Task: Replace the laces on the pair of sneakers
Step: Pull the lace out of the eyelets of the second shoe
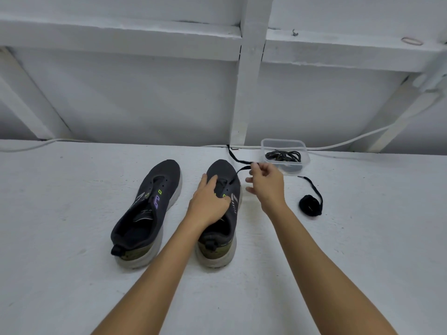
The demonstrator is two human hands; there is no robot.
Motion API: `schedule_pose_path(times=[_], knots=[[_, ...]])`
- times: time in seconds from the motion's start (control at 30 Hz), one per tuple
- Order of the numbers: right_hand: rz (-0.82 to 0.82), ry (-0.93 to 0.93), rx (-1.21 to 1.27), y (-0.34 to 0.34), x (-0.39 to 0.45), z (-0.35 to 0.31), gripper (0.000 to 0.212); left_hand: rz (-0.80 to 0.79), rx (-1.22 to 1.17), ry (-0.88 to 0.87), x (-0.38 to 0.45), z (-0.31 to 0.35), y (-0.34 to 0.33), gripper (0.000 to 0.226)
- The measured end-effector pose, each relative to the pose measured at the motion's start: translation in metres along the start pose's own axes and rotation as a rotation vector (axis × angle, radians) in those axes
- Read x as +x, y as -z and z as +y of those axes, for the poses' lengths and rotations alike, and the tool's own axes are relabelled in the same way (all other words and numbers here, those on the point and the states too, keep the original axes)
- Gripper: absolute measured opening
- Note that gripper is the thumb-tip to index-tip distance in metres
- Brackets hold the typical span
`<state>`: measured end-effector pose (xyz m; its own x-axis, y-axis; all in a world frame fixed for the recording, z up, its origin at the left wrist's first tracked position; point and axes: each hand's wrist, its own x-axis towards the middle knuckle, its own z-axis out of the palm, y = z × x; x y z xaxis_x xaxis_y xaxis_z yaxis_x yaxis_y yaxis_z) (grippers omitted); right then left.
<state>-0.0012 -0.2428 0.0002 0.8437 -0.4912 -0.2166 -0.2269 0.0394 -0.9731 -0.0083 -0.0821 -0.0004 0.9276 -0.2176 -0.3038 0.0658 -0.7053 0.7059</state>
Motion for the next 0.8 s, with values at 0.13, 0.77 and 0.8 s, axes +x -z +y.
schedule_pose_path(times=[0.13, 0.77, 0.8], knots=[[-0.207, -0.130, -0.141, 0.001, -0.008, 0.014, 0.026, 0.024, -0.201, 0.029, 0.005, 0.001, 0.011, 0.063], [-0.273, -0.052, -0.153, -0.005, -0.009, 0.012, 0.022, 0.167, 0.165, -0.189, 0.032, -0.002, 0.023, 0.015], [-0.267, -0.051, -0.150, -0.006, -0.008, 0.012, 0.020, 0.173, 0.139, -0.193, 0.032, -0.003, 0.021, 0.015]])
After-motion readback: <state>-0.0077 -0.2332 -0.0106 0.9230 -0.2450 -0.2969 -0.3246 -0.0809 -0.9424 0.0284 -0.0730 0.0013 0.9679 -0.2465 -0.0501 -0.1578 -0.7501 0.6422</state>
